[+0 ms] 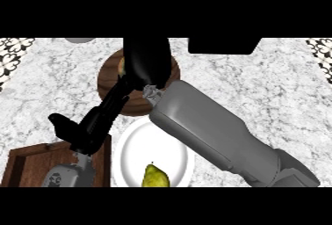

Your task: Pick the squash from the plate and place it in the bowl

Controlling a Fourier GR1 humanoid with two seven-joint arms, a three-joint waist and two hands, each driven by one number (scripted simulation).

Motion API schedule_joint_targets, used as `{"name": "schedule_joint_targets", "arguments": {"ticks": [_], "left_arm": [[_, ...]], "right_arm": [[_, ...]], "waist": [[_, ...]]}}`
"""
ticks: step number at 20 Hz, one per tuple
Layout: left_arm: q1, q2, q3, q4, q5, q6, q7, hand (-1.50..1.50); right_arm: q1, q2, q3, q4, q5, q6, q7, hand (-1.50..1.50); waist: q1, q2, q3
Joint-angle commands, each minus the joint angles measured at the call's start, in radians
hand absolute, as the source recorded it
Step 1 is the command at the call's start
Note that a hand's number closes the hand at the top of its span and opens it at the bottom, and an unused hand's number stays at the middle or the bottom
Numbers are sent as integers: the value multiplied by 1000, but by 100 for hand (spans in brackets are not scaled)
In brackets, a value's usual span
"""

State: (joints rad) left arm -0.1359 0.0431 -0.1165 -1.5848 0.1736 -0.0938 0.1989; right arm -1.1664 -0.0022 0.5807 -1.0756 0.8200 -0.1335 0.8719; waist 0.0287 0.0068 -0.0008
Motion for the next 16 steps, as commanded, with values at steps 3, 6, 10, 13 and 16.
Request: {"name": "schedule_joint_targets", "arguments": {"ticks": [3,6,10,13,16], "left_arm": [[-49,-17,-5,40,-8,-2,-7,0],[3,-4,-14,28,-16,-23,-40,0],[-1,-3,-13,24,-16,-25,-45,0],[-47,-17,-11,38,2,-27,-16,0],[-28,-34,-47,23,-42,-8,-42,0]], "right_arm": [[-77,2,24,324,17,-174,-93,150],[-110,2,-52,479,-4,-204,-226,150],[-114,-8,-94,646,-25,-114,-253,150],[-149,2,-176,727,-79,-141,-225,-150],[-87,2,-207,741,-130,-255,-327,-150]], "waist": [[21,8,-1],[27,10,-1],[41,19,-1],[48,23,0],[66,28,1]]}}
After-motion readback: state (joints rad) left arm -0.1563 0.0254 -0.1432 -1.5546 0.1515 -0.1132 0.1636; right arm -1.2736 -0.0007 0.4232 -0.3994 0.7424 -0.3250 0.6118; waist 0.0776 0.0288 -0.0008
